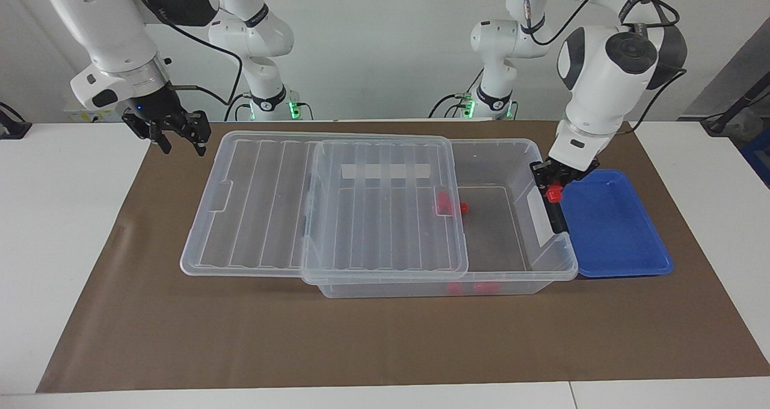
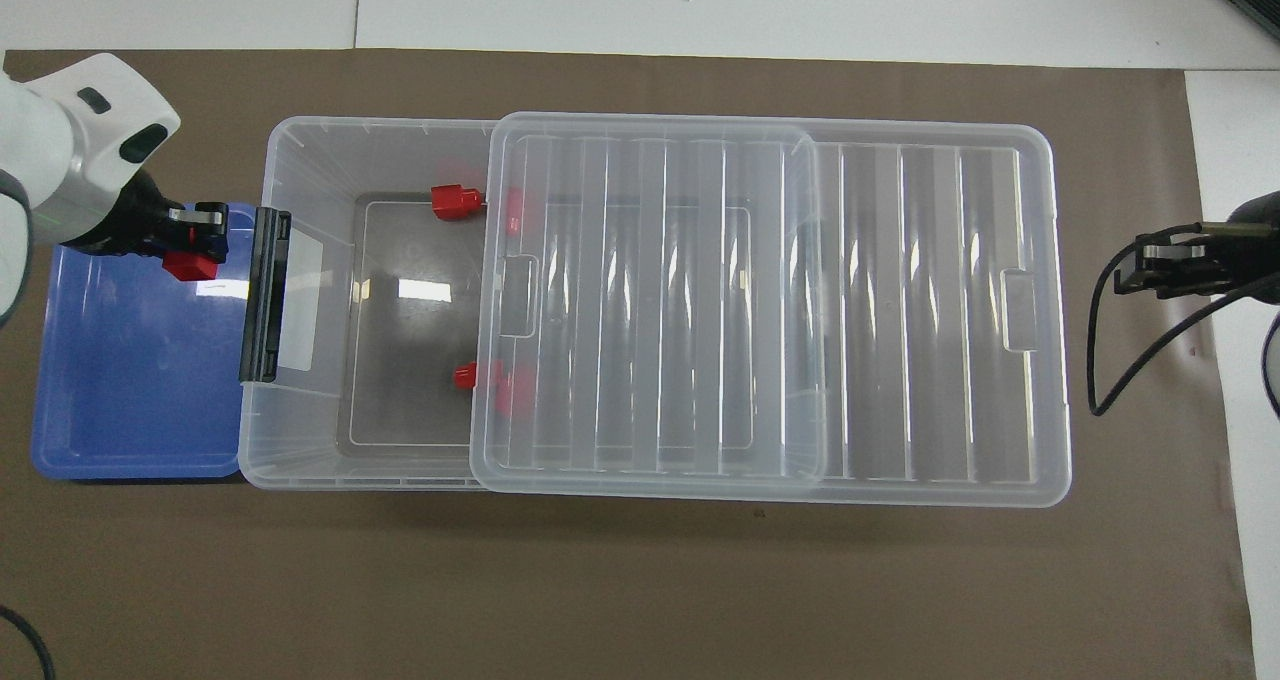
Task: Place red block in blue tray from box
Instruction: 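Lift the red block and carry it over the blue tray, then lower the red block into the blue tray with the left gripper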
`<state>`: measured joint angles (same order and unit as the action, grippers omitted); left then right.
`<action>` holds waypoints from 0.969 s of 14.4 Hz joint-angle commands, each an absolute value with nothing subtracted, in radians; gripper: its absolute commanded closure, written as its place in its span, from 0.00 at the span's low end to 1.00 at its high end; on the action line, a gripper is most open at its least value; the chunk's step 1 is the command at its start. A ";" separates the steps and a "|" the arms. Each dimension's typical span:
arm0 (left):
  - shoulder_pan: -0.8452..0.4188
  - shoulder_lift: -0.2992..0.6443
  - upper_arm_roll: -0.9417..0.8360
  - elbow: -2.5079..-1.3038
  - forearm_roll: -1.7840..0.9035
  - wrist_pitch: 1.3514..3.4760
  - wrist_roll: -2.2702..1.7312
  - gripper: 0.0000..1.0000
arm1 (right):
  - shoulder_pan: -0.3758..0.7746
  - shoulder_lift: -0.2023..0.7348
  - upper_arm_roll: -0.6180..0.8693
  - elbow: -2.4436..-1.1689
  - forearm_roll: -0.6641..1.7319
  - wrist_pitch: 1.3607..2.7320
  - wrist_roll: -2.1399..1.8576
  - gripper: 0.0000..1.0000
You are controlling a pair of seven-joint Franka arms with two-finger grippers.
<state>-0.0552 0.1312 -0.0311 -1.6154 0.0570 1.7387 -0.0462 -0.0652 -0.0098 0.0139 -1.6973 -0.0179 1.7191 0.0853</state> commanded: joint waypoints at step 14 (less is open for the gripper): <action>0.183 0.123 -0.032 -2.017 0.052 2.316 0.327 0.92 | -0.141 0.057 0.017 -1.881 -0.009 2.043 0.055 1.00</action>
<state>0.1645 0.1380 -0.0255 -1.9583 0.0569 2.2462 0.3040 -0.1297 0.0526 0.0110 -1.8697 -0.0179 2.0227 0.0721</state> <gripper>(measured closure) 0.656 0.991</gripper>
